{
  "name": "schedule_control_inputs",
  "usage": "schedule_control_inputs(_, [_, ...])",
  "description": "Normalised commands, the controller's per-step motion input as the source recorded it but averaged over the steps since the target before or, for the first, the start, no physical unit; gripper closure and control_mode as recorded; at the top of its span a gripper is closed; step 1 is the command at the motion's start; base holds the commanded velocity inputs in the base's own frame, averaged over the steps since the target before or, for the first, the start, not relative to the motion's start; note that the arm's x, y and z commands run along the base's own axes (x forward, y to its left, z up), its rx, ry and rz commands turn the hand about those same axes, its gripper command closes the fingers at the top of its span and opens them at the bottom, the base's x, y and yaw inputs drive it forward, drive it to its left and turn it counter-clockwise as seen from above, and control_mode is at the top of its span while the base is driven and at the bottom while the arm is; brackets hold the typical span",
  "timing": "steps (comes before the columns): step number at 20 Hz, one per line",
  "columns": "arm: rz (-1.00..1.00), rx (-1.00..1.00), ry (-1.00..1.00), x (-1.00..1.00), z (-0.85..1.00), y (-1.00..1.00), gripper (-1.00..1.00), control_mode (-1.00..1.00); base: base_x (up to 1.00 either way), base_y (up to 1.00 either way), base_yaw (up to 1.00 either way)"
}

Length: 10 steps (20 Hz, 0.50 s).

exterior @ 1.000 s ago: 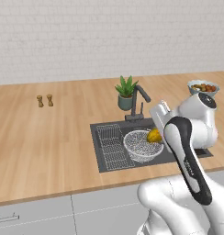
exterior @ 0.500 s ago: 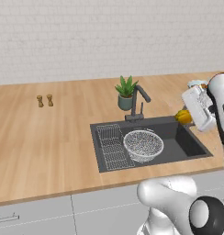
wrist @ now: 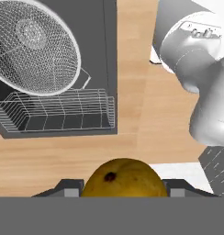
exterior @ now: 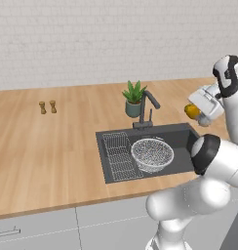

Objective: Put the colander in the sink, put the tangerine, mango in the colander, and turn on the sink faucet and pour water over the colander.

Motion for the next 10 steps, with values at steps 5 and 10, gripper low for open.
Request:
schedule_control_inputs(5, [0.00,0.00,-0.05,0.69,-0.67,0.12,1.00,-1.00,0.00,0.00,0.00])
schedule_control_inputs(10, [-0.02,0.00,-0.17,0.11,-0.77,0.09,1.00,-1.00,0.00,0.00,0.00])
